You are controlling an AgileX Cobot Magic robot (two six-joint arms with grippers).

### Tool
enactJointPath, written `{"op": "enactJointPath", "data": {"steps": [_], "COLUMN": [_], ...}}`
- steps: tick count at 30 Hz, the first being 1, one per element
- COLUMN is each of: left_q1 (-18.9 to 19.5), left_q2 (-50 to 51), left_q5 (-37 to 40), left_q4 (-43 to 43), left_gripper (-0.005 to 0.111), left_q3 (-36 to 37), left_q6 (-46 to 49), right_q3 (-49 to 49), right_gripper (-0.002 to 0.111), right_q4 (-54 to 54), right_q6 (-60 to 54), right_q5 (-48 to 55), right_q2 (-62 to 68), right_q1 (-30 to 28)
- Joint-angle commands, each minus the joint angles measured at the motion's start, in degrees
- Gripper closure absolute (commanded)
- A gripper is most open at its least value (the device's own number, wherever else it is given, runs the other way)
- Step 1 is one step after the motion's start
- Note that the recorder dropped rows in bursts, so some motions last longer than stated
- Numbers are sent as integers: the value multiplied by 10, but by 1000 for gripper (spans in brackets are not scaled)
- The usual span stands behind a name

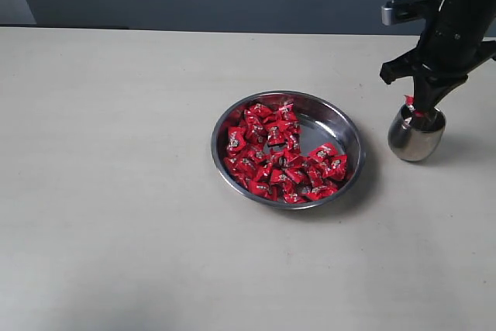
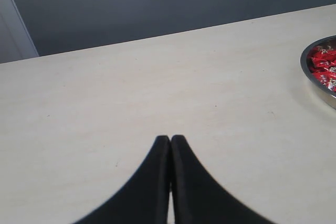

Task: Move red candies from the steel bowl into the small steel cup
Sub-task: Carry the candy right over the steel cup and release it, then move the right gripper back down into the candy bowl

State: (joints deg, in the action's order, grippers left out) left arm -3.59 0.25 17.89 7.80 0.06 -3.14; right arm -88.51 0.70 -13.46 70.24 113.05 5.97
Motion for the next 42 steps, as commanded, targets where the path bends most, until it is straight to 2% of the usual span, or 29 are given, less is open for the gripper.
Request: {"op": "enactJointPath", "data": {"steps": [1, 7, 15, 21, 24, 28, 30, 34, 37, 42], "left_q1": [-6, -6, -6, -6, -6, -6, -6, -6, -6, -6], "left_q2": [-2, -2, -2, -2, -2, -2, -2, -2, -2, -2], "left_q5": [-2, -2, -2, -2, -2, -2, -2, -2, -2, -2], "left_q4": [0, 0, 0, 0, 0, 0, 0, 0, 0, 0], "left_gripper": [106, 106, 106, 106, 106, 106, 106, 106, 106, 106], "left_q3": [-1, -1, -1, -1, -1, -1, -1, -1, -1, -1], "left_q6": [-3, -3, -3, -3, -3, -3, -3, -3, -3, -3], "right_q3": [5, 5, 5, 2, -10, -21, -21, -21, -21, -21], "right_gripper": [106, 105, 85, 85, 85, 84, 79, 65, 65, 65], "right_q4": [-37, -41, -47, -40, 16, 141, 161, 151, 141, 94], "right_q6": [17, 20, 20, 20, 7, -66, -96, -116, -114, -95], "right_q5": [-3, -3, -3, -3, -3, -3, -3, -3, -4, -3], "right_q2": [-5, -5, -5, -5, -7, -7, -7, 8, 25, 51], "right_q1": [-3, -3, -3, -3, 1, 28, 51, 108, 139, 158]}}
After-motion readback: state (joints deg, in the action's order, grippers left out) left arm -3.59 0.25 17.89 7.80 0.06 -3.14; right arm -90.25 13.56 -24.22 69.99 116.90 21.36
